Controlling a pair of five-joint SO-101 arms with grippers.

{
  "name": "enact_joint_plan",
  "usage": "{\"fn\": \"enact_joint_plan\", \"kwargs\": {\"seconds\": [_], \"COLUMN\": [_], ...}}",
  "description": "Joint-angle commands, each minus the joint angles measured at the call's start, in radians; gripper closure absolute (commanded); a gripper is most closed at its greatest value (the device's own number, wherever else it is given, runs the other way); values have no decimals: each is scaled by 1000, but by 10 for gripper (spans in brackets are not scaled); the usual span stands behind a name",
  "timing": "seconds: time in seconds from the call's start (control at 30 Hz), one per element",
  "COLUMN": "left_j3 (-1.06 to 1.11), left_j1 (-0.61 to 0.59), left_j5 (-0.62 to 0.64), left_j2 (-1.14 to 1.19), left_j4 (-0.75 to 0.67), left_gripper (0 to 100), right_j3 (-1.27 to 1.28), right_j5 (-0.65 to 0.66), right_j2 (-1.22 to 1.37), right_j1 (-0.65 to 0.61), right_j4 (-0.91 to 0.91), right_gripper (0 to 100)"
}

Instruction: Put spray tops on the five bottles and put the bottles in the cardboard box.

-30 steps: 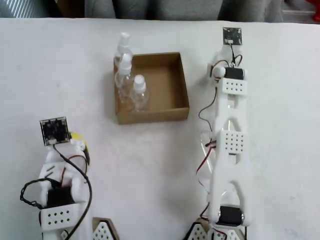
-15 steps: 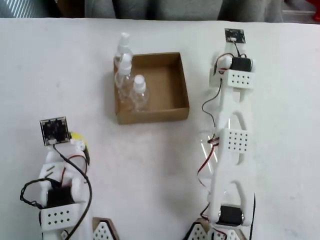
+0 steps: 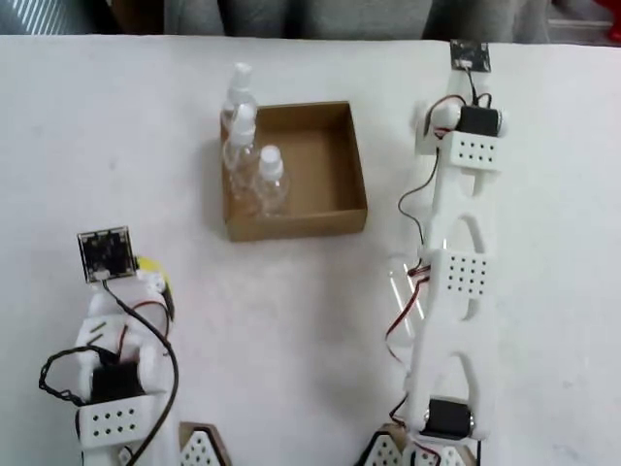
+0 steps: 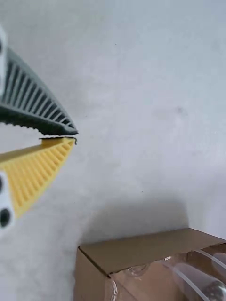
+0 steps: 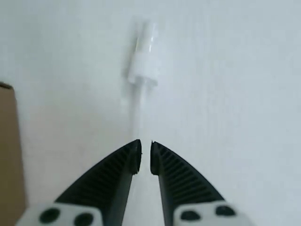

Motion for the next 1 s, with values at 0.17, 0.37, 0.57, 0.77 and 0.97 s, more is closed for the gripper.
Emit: {"fn": "enact_joint_plan", "kwargs": {"seconds": [0.17, 0.37, 0.57, 0.77, 0.97], "left_j3": [-5, -5, -5, -5, -5], "left_j1": [5, 5, 5, 5, 5], "left_j5": [-11, -11, -11, -11, -11], "left_j2": [-18, -18, -18, -18, -18], "left_j4": [20, 20, 20, 20, 20], "left_gripper": [973, 973, 973, 973, 973], "right_j3": [26, 87, 180, 305, 304], "right_j5": [-8, -81, -124, -23, -9], "right_j2": [18, 85, 94, 91, 88], "right_j1": [-10, -24, -38, -48, -42], "right_j4": [-395, -588, -736, -763, -639], "right_gripper": [976, 847, 815, 815, 820]}}
